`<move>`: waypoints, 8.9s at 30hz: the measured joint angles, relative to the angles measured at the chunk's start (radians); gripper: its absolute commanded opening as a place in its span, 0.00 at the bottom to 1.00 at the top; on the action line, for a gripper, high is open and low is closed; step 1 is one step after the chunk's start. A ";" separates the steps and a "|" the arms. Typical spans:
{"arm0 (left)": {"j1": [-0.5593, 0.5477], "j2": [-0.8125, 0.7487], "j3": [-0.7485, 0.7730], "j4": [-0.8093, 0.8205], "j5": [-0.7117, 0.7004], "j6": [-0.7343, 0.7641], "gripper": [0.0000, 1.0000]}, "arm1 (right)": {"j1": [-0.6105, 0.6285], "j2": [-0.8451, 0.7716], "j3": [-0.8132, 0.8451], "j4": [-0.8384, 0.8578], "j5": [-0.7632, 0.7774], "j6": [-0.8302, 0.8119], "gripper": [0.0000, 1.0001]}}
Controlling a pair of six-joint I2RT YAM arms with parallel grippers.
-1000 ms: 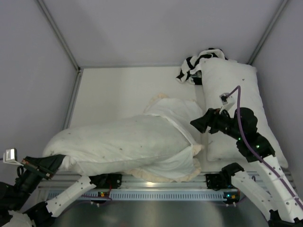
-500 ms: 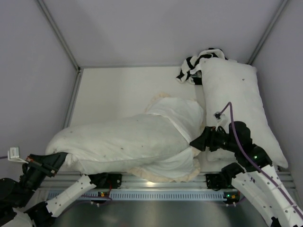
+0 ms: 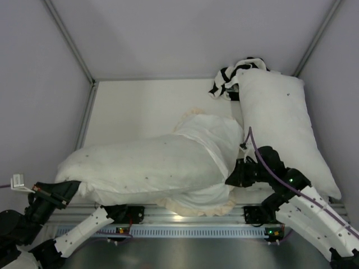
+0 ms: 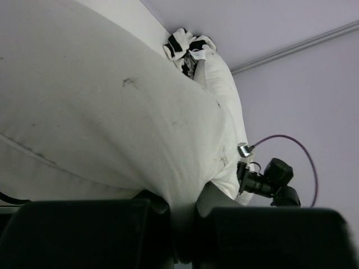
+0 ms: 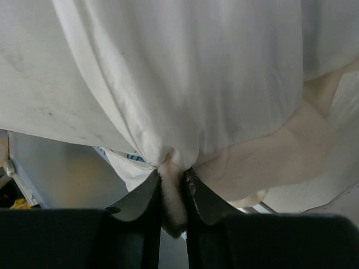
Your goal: Remove the pillowcase from the pillow
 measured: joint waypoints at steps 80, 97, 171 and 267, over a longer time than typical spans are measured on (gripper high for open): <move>-0.053 -0.005 -0.122 0.077 0.066 -0.031 0.00 | -0.106 0.460 -0.016 0.744 -0.197 0.128 0.00; -0.058 0.075 -0.167 0.122 0.093 -0.006 0.00 | -0.110 0.267 0.597 0.786 -0.299 0.351 0.00; -0.076 0.505 -0.522 0.433 0.052 0.152 0.00 | -0.089 1.771 1.369 1.018 -0.328 0.397 0.99; -0.075 0.064 -0.779 0.527 0.246 -0.109 0.05 | 0.296 1.350 0.833 0.516 0.727 -0.071 0.00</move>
